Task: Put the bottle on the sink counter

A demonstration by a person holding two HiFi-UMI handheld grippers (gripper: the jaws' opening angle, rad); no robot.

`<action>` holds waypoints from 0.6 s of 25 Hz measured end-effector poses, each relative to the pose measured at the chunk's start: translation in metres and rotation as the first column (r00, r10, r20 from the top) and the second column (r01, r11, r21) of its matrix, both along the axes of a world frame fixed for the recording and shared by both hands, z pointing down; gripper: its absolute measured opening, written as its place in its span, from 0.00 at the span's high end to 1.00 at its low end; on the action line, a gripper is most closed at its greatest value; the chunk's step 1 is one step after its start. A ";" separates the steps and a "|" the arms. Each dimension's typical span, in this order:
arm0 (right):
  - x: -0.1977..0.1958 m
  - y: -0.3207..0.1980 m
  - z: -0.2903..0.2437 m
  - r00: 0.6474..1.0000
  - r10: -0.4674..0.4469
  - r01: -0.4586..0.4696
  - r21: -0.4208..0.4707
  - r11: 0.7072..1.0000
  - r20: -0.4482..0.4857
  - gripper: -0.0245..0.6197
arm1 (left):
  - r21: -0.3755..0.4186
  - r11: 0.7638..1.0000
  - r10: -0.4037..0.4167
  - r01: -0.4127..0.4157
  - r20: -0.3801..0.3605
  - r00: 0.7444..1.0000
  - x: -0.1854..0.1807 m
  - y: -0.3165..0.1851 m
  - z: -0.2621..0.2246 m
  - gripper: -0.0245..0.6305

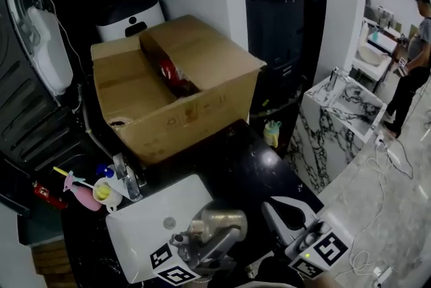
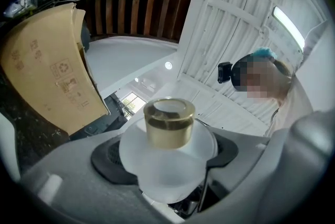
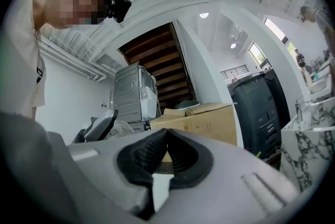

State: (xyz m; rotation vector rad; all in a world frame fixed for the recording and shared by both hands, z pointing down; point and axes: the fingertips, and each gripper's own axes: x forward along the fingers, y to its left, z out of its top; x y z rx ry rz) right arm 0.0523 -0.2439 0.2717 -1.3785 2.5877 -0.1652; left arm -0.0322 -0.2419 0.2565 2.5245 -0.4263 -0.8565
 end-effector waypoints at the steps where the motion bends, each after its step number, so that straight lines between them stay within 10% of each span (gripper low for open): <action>1: -0.003 -0.004 0.002 1.000 -0.007 0.007 -0.005 1.000 -0.003 0.96 | 0.000 1.000 -0.005 0.005 0.007 1.000 -0.002 -0.004 0.002 0.43; 15: -0.005 -0.047 0.024 0.997 -0.075 0.074 -0.050 0.996 -0.025 0.96 | -0.024 0.995 -0.099 0.100 0.053 0.994 -0.004 -0.053 0.021 0.43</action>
